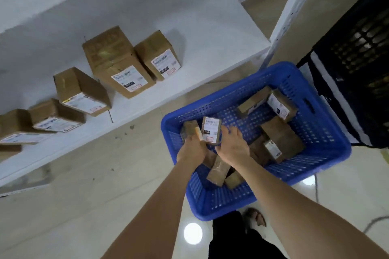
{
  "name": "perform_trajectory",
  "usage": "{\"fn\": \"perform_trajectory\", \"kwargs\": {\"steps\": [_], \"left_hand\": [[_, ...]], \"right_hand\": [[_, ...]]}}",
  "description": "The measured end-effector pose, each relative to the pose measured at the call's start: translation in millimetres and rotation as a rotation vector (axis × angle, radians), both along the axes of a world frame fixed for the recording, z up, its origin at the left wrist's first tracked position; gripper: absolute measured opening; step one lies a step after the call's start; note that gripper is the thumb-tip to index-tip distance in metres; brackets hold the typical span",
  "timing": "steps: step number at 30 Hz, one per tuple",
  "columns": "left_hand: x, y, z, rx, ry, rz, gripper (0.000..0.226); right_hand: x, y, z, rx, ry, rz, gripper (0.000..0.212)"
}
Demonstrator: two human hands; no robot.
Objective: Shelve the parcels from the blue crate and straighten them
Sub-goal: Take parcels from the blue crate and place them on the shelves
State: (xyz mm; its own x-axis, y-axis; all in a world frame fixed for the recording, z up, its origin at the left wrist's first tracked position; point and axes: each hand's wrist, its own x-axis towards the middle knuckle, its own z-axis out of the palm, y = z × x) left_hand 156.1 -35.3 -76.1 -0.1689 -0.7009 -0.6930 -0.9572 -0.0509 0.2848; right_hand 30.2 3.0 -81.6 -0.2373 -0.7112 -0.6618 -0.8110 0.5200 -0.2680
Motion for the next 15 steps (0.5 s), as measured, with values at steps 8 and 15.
{"fn": "perform_trajectory", "kwargs": {"steps": [8,15], "left_hand": [[11.3,-26.9,-181.7,0.091,0.016,0.336,0.046],[26.7,-30.4,-258.3,0.114,0.089,0.535,0.045]], "right_hand": [[42.5,-26.4,-197.8,0.161,-0.315,-0.134,0.095],[80.6,-43.4,-285.8,0.235,-0.406,-0.238,0.106]]}}
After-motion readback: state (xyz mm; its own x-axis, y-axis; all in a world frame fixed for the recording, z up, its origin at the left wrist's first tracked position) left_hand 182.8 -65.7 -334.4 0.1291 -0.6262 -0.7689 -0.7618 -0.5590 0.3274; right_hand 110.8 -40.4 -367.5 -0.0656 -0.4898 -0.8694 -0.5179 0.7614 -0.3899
